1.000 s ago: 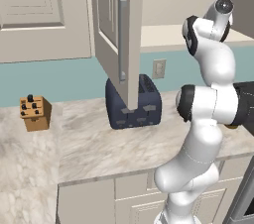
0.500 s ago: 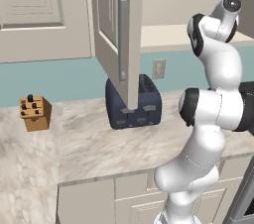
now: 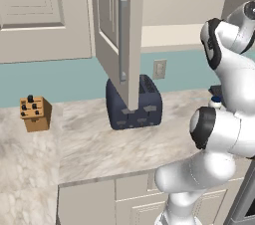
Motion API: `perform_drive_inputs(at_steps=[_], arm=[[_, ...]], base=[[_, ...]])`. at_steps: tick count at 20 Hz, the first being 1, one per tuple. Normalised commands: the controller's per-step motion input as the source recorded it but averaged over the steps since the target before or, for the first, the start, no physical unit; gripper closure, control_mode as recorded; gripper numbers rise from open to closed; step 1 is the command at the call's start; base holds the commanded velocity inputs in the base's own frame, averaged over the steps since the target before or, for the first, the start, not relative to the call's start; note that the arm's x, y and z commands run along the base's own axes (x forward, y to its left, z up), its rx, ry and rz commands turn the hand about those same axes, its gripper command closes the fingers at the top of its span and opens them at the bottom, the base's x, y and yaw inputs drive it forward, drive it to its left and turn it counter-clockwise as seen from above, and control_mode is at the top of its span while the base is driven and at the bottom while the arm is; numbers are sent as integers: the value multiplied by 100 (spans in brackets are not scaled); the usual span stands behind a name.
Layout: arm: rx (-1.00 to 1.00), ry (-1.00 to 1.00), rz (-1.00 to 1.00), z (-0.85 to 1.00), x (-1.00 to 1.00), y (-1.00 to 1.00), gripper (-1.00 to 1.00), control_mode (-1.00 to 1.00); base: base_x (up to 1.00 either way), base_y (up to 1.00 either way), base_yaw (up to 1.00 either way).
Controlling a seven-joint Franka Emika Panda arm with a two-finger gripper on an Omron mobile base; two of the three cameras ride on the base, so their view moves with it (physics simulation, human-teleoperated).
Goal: Collect the turmeric, mayonnaise, and shaker from the cabinet and place them next to the stove.
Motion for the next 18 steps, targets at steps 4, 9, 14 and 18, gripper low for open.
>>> perform_drive_inputs(at_steps=[4,9,14,18], arm=[[0,-1,0,-4,-78,-2,100,-100],[0,0,0,-37,-72,0,100,-100],[0,0,0,-53,-75,-4,100,-100],[0,0,0,-67,-73,-12,100,-100]], base=[[0,0,0],[0,0,0],[0,0,0],[0,0,0]])
